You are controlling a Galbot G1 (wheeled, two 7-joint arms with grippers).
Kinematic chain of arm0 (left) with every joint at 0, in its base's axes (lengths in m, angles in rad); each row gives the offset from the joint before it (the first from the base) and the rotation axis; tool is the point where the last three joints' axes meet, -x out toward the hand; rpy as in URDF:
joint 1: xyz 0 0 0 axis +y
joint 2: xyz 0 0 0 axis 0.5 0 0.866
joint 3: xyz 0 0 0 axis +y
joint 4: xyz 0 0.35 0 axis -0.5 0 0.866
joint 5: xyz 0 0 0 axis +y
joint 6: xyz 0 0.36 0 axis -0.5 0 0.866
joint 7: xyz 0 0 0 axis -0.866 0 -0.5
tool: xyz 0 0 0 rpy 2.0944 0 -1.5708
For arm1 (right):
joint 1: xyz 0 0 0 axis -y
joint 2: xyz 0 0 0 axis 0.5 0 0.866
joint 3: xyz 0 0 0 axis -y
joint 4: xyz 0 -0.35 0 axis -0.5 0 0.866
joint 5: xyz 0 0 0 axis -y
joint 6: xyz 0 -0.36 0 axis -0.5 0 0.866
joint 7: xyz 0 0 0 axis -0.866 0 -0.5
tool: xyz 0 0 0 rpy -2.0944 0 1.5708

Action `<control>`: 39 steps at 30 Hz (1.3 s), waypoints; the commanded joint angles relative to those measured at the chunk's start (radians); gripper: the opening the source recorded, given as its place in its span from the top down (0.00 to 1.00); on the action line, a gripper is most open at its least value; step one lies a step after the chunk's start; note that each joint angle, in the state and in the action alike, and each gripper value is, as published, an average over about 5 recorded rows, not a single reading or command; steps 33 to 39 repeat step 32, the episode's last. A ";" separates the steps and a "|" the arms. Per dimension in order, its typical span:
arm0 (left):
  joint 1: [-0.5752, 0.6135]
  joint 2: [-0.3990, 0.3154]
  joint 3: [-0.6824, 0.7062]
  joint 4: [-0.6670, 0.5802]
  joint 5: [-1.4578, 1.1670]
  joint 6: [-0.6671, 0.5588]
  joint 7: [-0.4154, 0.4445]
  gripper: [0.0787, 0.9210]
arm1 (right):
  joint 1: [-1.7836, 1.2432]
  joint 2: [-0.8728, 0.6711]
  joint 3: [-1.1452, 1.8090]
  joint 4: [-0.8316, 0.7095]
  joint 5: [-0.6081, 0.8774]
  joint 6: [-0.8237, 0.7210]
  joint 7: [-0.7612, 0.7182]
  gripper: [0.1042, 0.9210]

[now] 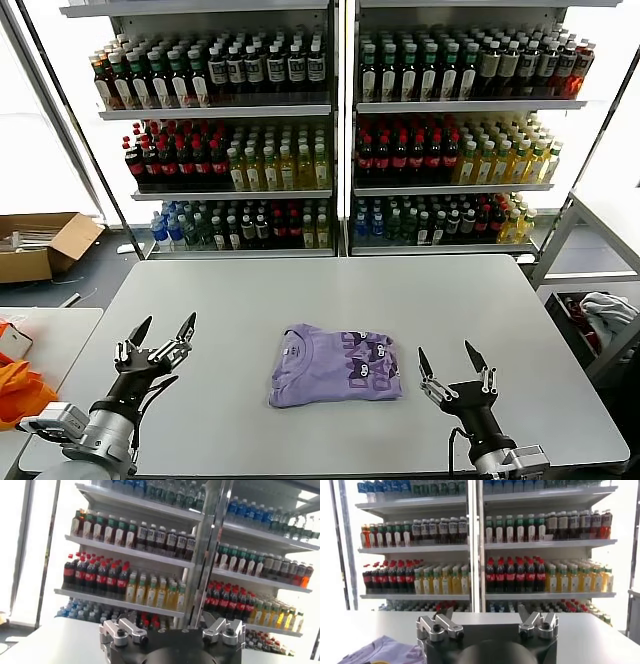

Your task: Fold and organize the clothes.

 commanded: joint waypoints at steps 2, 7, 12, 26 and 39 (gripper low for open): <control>0.031 -0.017 -0.052 0.013 0.054 -0.041 0.066 0.12 | -0.042 -0.010 0.052 -0.006 -0.009 0.037 -0.052 0.12; 0.030 -0.013 -0.065 0.010 0.055 -0.043 0.073 0.12 | -0.035 -0.009 0.049 0.000 -0.018 0.037 -0.044 0.12; 0.029 -0.005 -0.073 0.033 0.045 -0.044 0.079 0.12 | -0.029 -0.010 0.035 0.017 -0.018 0.037 -0.050 0.12; 0.009 0.023 -0.053 0.083 0.045 -0.043 0.085 0.12 | -0.019 -0.044 0.061 0.026 0.004 0.023 -0.059 0.12; -0.002 0.039 -0.077 0.076 0.045 -0.044 0.111 0.12 | -0.021 -0.048 0.074 0.041 0.019 0.012 -0.058 0.12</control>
